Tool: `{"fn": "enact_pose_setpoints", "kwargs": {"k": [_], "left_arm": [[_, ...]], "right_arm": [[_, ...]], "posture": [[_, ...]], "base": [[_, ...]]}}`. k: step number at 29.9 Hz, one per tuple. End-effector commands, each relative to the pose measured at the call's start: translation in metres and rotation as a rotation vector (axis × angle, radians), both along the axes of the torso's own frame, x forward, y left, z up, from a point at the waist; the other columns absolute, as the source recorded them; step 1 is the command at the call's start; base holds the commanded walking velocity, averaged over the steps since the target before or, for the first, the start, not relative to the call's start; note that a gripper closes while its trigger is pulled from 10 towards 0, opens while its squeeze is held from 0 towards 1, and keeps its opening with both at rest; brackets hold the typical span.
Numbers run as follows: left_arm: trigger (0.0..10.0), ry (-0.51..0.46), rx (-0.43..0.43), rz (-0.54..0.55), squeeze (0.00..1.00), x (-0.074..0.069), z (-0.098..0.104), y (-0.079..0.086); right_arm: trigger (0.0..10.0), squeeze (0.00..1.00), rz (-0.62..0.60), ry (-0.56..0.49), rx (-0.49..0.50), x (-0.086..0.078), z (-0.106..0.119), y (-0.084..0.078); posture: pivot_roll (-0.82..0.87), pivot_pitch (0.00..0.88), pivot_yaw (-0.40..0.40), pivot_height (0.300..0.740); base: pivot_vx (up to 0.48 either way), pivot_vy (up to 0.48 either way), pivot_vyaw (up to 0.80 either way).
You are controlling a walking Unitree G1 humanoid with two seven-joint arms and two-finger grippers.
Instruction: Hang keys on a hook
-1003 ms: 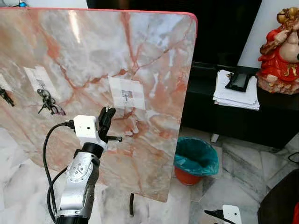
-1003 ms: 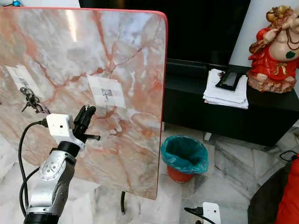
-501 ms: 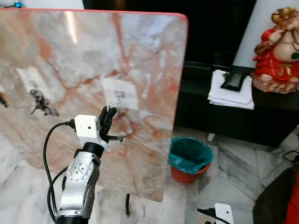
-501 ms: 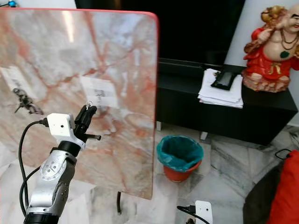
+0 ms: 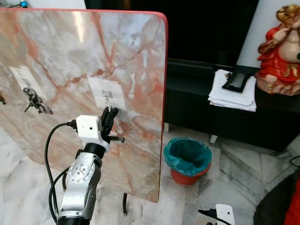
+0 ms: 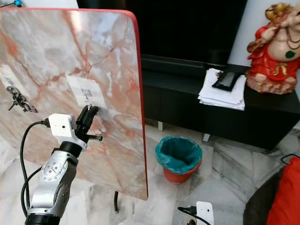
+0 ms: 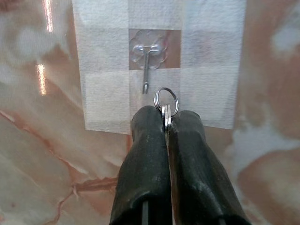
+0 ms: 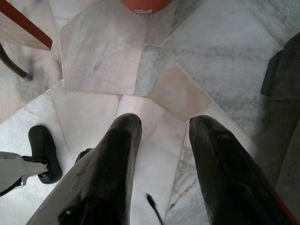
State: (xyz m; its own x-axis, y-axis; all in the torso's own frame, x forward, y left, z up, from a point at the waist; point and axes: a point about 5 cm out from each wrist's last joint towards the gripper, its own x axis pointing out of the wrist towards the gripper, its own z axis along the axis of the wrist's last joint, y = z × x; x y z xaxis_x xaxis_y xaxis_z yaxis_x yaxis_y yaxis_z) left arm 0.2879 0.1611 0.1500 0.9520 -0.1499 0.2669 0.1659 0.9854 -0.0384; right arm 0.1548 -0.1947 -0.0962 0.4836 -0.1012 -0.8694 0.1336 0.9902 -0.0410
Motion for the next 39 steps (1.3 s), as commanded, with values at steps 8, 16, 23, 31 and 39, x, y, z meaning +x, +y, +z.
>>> {"fn": "enact_pose_setpoints", "kwargs": {"k": [8,16,23,31,39], "left_arm": [[10.0,-0.039,0.026,-0.011,0.0,-0.007,0.011,0.0],[10.0,-0.031,0.015,-0.033,0.0,-0.013,0.012,-0.003],[10.0,0.006,-0.055,0.002,0.0,-0.02,0.009,0.004],[10.0,0.019,-0.122,0.033,0.0,-0.017,0.012,0.01],[10.0,0.033,-0.129,0.008,0.0,-0.012,0.011,0.006]], "right_arm": [[10.0,0.0,0.002,0.0,-0.012,-0.003,0.001,-0.012],[10.0,0.0,0.018,0.004,-0.004,-0.004,-0.001,0.0],[10.0,0.0,0.039,-0.012,-0.002,0.01,0.003,0.011],[10.0,0.0,0.052,-0.042,-0.006,0.031,0.011,0.016],[10.0,0.0,0.045,-0.024,-0.011,0.018,0.006,0.011]], "posture": [[-0.14,0.001,0.018,0.74],[-0.14,0.006,0.02,0.74],[-0.13,0.008,0.017,0.74],[-0.13,0.008,0.015,0.74],[-0.14,0.006,0.016,0.74]], "base": [[0.0,0.0,0.0],[0.0,0.0,0.0],[0.0,0.0,0.0],[0.0,0.0,0.0],[0.0,0.0,0.0]]}}
